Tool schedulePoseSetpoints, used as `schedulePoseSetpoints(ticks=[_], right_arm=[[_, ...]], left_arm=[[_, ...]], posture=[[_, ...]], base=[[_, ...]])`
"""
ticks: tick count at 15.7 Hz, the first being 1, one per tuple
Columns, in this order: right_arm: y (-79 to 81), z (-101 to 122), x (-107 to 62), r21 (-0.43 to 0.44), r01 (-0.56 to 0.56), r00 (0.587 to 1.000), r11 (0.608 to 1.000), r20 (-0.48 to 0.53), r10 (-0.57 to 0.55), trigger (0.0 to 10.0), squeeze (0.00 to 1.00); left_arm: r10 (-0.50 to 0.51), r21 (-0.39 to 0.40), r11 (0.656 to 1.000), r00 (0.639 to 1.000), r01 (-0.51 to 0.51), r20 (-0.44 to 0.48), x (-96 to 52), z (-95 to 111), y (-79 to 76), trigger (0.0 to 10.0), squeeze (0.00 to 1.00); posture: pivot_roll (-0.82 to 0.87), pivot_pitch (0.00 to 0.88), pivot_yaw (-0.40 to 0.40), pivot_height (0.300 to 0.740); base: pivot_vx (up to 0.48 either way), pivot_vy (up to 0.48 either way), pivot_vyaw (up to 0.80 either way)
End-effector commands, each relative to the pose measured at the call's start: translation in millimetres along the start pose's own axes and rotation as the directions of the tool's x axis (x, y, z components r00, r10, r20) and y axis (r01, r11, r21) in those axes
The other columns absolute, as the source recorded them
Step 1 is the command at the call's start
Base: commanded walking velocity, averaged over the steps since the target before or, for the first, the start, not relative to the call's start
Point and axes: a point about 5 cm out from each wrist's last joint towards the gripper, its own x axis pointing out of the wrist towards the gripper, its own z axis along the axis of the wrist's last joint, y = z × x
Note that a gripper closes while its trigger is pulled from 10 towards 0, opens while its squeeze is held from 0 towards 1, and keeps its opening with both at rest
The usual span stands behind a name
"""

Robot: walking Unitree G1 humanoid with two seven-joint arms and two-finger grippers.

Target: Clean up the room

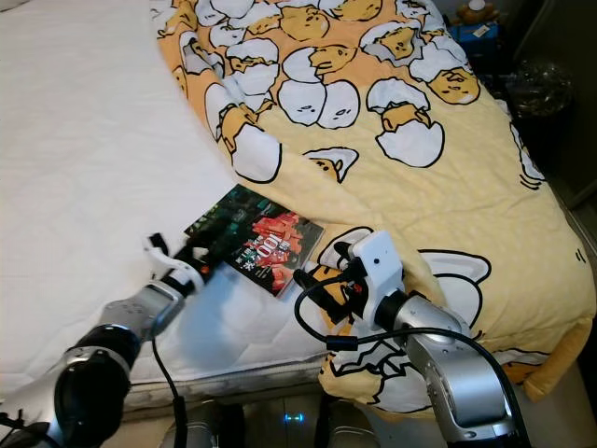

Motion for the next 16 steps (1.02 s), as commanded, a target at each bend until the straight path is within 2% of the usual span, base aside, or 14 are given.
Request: schedulePoseSetpoints(ticks=[1,2,3,4,6,9,11,13,14,15,16], right_arm=[[1.9,1,-1.9,0.002,0.004,1.0,1.0,0.008,-0.004,10.0,0.0],[2.2,1,-1.7,0.003,0.003,1.0,1.0,0.009,-0.003,10.0,0.0],[2.8,2,-0.7,0.004,0.002,1.0,1.0,0.011,-0.002,10.0,0.0],[3.3,2,-0.3,0.003,0.002,1.0,1.0,0.012,-0.002,10.0,0.0],[3.7,2,-0.8,0.004,0.003,1.0,1.0,0.014,-0.003,10.0,0.0],[4.0,2,-1.4,0.003,0.005,1.0,1.0,0.012,-0.005,10.0,0.0],[4.5,3,-0.9,0.003,0.003,1.0,1.0,0.016,-0.003,10.0,0.0],[3.4,4,-0.8,0.001,0.003,1.0,1.0,0.018,-0.003,10.0,0.0],[2.8,4,-0.7,0.001,0.003,1.0,1.0,0.019,-0.003,10.0,0.0],[2.6,3,-0.7,-0.003,0.0,1.0,1.0,0.016,0.0,10.0,0.0],[2.7,3,-0.5,-0.004,-0.006,1.0,1.0,0.014,0.006,10.0,0.0]], left_arm=[[0.039,0.053,0.998,0.998,-0.036,-0.055,-1.8,-7,5.6,10.0,0.0],[0.056,0.073,0.996,0.997,-0.051,-0.058,-2.3,-8,7.2,10.0,0.0],[0.16,0.19,0.97,0.987,-0.152,-0.026,-4.4,-6,15.4,10.0,0.0],[0.187,0.197,0.963,0.982,-0.186,0.015,-6.2,-2,18.2,10.0,0.0],[0.168,0.152,0.972,0.983,-0.178,0.077,-5.7,5,15.6,10.0,0.0],[0.16,0.14,0.973,0.974,-0.183,0.161,-0.2,10,8.4,10.0,0.0],[0.048,0.012,0.999,0.965,-0.052,0.258,4.9,23,-6.8,10.0,0.0],[-0.03,-0.065,0.996,0.937,0.056,0.348,3.9,37,-15.4,10.0,0.0],[-0.045,-0.067,0.995,0.931,0.074,0.363,2.9,40,-16.4,10.0,0.0],[-0.034,-0.04,0.998,0.94,0.05,0.341,2.2,39,-14.5,10.0,0.0],[0.012,0.021,1.0,0.967,-0.018,0.255,3.1,30,-9.4,10.0,0.0]], posture=[[-0.14,0.218,0.064,0.74],[-0.14,0.218,0.064,0.74],[-0.14,0.216,0.066,0.74],[-0.14,0.215,0.068,0.74],[-0.15,0.214,0.069,0.74],[-0.15,0.206,0.069,0.74],[-0.15,0.194,0.068,0.74],[-0.15,0.191,0.067,0.74],[-0.15,0.185,0.064,0.74],[-0.15,0.183,0.061,0.74],[-0.15,0.183,0.059,0.74]], base=[[0.0,0.0,0.0],[0.0,0.0,0.0],[0.0,0.0,0.0],[0.0,0.0,0.0],[0.0,0.0,0.0],[0.0,0.0,0.0],[0.0,0.0,0.0],[0.0,0.0,0.0],[0.0,0.0,0.0],[0.0,0.0,0.0],[0.0,0.0,0.0]])
